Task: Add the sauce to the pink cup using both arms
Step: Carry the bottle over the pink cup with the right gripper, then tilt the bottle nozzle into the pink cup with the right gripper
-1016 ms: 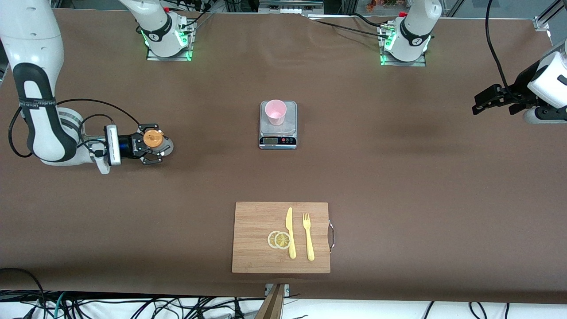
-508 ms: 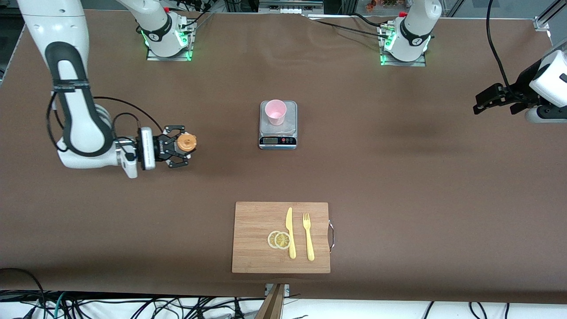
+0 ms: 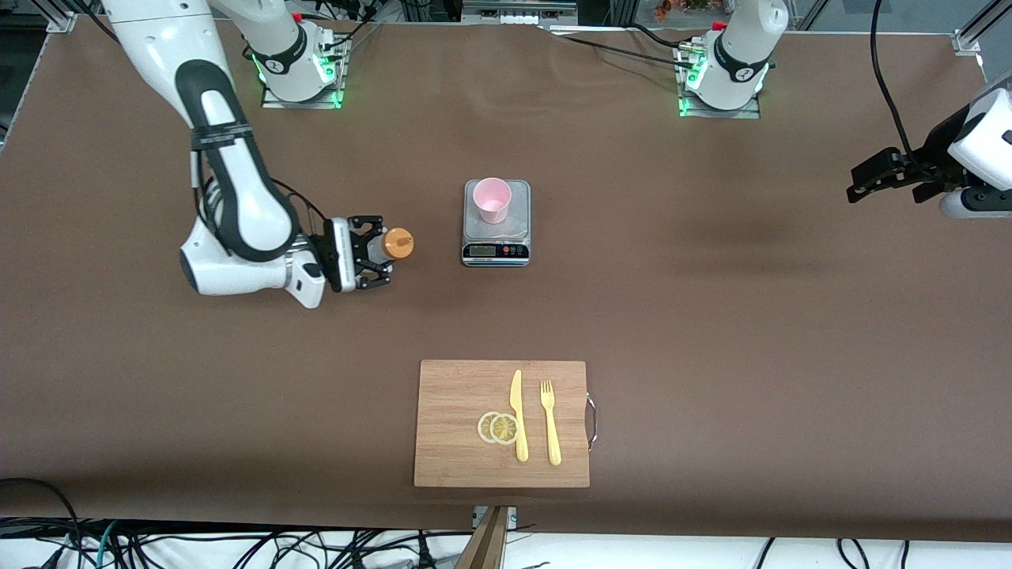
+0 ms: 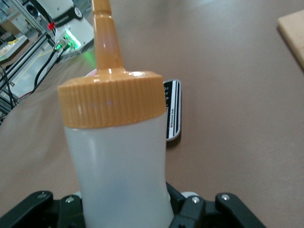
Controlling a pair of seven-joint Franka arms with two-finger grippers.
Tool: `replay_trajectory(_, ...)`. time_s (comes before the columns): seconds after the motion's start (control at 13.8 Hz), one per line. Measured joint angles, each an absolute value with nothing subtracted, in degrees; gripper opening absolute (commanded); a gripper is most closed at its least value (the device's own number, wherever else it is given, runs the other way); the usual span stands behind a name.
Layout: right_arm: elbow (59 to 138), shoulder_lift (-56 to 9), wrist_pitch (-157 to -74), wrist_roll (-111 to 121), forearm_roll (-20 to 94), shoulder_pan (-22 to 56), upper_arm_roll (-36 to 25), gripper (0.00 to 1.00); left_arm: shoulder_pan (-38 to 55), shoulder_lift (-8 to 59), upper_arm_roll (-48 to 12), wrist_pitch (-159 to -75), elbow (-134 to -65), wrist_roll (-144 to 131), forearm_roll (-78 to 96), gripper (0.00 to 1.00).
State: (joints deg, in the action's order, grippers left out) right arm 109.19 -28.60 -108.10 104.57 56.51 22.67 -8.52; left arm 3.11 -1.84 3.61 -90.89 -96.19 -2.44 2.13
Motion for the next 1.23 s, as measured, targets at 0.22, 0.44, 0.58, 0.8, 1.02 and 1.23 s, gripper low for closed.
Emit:
replay_trajectory(0.22, 109.2, -25.8, -109.6, 91.8, 47.2, 27.1, -8.5, 0.00, 3.1, -1.8, 3.6, -90.7, -96.1, -2.1, 2.1, 1.00)
replay_trajectory(0.44, 109.3, -21.6, -109.5, 80.1, 38.6, 29.7, -8.4, 0.00, 3.2, -1.8, 3.6, -90.7, -95.8, -2.0, 2.1, 1.00)
replay_trajectory(0.58, 109.5, -19.8, -109.0, 76.2, 36.2, 30.9, -8.3, 0.00, 3.3, -1.7, 3.5, -90.7, -95.6, -2.0, 2.1, 1.00)
replay_trajectory(0.8, 109.6, -19.0, -108.8, 70.0, 31.9, 33.8, -8.2, 0.00, 3.4, -1.6, 3.5, -90.7, -95.6, -1.9, 2.1, 1.00)
replay_trajectory(1.02, 109.7, -19.0, -108.9, 65.6, 28.4, 36.5, -8.1, 0.00, 3.4, -1.6, 3.5, -90.7, -95.6, -1.9, 2.1, 1.00)
replay_trajectory(1.23, 109.9, -19.0, -108.9, 61.8, 25.1, 38.2, -8.0, 0.00, 3.4, -1.6, 3.5, -90.7, -95.6, -1.9, 2.1, 1.00)
